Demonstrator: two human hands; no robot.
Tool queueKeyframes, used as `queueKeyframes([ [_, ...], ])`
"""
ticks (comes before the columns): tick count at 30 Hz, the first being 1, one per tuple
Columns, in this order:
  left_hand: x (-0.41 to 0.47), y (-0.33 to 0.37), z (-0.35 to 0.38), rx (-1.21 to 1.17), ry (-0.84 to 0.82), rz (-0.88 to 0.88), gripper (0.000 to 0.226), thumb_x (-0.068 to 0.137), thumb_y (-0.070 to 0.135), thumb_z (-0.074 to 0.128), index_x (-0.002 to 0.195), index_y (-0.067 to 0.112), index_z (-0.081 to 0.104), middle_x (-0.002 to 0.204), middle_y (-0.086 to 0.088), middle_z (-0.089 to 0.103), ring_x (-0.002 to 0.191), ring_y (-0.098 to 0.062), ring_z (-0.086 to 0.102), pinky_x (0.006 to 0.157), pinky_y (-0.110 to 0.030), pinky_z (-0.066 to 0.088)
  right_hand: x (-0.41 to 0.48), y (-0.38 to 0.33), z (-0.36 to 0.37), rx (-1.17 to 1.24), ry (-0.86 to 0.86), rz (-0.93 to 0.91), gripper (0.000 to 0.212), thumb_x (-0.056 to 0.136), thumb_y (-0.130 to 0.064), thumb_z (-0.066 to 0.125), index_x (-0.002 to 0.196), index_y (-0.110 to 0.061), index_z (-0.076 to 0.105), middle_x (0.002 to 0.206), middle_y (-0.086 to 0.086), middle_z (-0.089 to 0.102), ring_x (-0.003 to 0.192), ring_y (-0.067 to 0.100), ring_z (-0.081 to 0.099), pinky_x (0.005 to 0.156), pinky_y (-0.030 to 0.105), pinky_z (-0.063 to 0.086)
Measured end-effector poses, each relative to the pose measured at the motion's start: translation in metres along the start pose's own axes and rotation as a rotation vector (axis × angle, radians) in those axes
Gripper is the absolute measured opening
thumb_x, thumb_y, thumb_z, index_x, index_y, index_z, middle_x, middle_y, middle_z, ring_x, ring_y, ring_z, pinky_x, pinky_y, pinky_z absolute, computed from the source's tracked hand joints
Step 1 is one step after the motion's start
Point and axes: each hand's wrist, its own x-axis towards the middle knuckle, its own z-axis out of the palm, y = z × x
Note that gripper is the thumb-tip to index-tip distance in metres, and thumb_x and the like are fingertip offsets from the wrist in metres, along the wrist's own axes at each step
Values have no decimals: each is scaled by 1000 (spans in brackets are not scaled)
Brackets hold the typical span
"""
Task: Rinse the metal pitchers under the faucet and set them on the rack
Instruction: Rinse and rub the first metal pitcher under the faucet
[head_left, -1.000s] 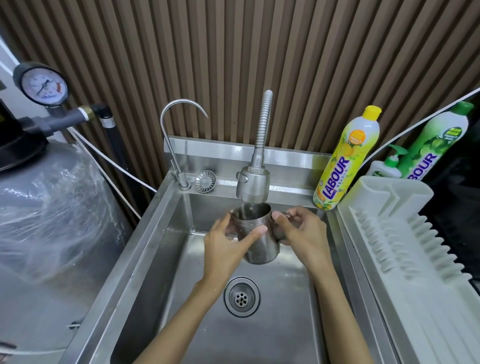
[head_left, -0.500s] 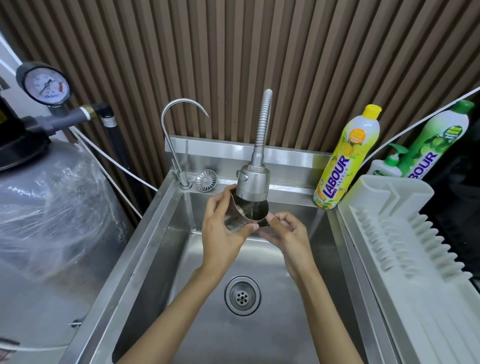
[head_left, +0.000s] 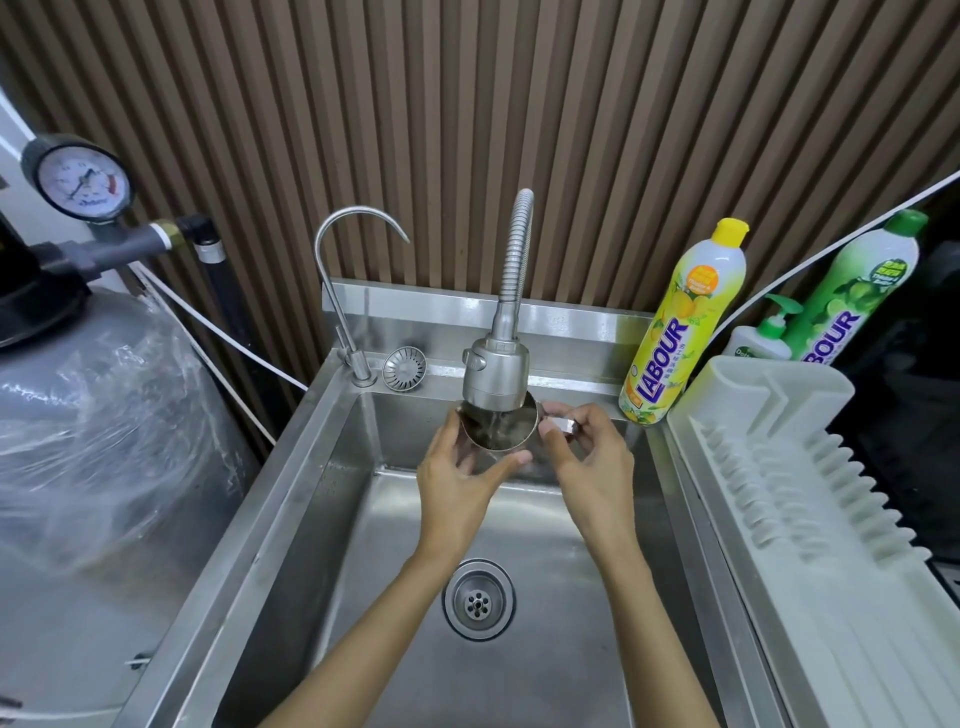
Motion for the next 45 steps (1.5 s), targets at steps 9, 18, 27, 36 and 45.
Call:
queueKeyframes([
  [9,-6,18,-9,380,200,252,87,51,24,89,118,48,38,104,25,41,101,11,45,90,2,30,-1,17,9,450,-234,307,15,91,-14,56,90,1,55,85,14,67,80,21,68,83,33,58],
  [18,-15,3,-3,117,28,-150,46,52,49,83,92,31,69,93,-2,73,88,-7,68,72,-9,47,-6,-23,-10,-417,17,0,21,86,-31,62,81,-13,54,86,9,71,90,33,62,82,41,47],
  [27,10,17,-8,37,-7,72,86,52,4,84,126,30,50,130,9,57,123,-5,52,105,-24,40,-1,5,-1,223,-102,73,22,87,-5,61,71,-13,47,105,-10,68,94,-6,64,85,12,48],
  [36,-1,40,-18,581,195,109,93,47,52,83,129,19,54,97,5,42,98,-11,41,83,-13,31,-5,13,13,482,-214,333,17,91,-16,57,82,-1,57,77,14,67,80,31,67,66,32,60],
  [45,-3,22,-13,252,-90,-224,24,65,31,82,87,30,72,84,8,74,77,11,65,68,-1,42,1,-21,-13,-484,-15,51,21,86,-32,61,78,-15,53,90,11,70,93,34,61,83,40,48],
])
